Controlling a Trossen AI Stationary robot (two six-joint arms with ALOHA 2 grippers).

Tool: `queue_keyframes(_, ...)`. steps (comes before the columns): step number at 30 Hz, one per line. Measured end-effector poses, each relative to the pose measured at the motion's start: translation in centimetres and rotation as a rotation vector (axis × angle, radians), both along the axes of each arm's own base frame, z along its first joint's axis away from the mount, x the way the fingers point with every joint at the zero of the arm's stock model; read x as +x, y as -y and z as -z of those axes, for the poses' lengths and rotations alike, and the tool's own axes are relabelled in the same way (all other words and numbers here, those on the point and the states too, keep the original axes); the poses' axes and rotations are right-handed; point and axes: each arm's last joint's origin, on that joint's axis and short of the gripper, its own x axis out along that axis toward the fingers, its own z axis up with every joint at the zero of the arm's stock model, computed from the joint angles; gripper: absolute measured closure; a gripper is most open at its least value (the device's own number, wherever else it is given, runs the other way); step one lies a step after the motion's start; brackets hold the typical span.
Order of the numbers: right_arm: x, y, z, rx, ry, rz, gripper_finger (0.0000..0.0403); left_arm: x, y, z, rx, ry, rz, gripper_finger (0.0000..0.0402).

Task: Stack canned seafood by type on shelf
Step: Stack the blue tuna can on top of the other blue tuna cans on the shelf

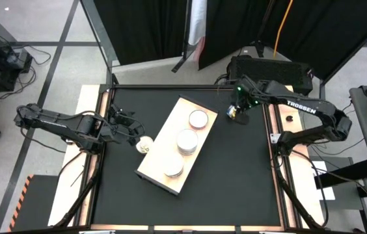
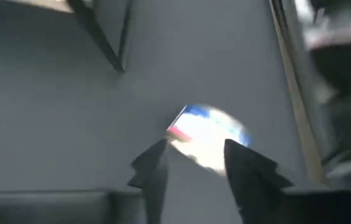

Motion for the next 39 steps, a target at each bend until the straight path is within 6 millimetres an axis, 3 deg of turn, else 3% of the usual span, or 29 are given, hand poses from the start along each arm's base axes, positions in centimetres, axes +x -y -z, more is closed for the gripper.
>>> queue_keyframes(4, 1.4, 0.9, -0.4, -0.071, -0.057, -0.256, 0.0187, 0.0, 0.0, 0.0, -0.001, 0.001, -0.001, 0.0102)
queue_keyframes(8, 2.2, 1.8, 1.0, -0.019, -0.096, -0.383, 0.0124, 0.0, 0.0, 0.0, -0.004, 0.004, -0.003, 0.0102)
queue_keyframes(11, 2.4, 2.3, 2.1, -0.021, -0.152, -0.478, 0.0099, 0.0, 0.0, 0.0, -0.004, 0.004, -0.003, 0.0102)
queue_keyframes(18, 2.7, 3.3, 4.4, 0.018, -0.299, -0.538, 0.0094, 0.0, 0.0, 0.0, -0.003, 0.003, -0.003, 0.0102)
queue_keyframes(28, 3.3, 4.8, 6.1, -0.036, -0.405, -0.642, 0.0094, 0.0, 0.0, 0.0, -0.002, 0.003, -0.001, 0.0102)
queue_keyframes(39, 3.6, 6.0, 9.1, 0.022, -0.537, -0.623, 0.0107, 0.0, 0.0, 0.0, 0.0, 0.0, 0.001, 0.0102)
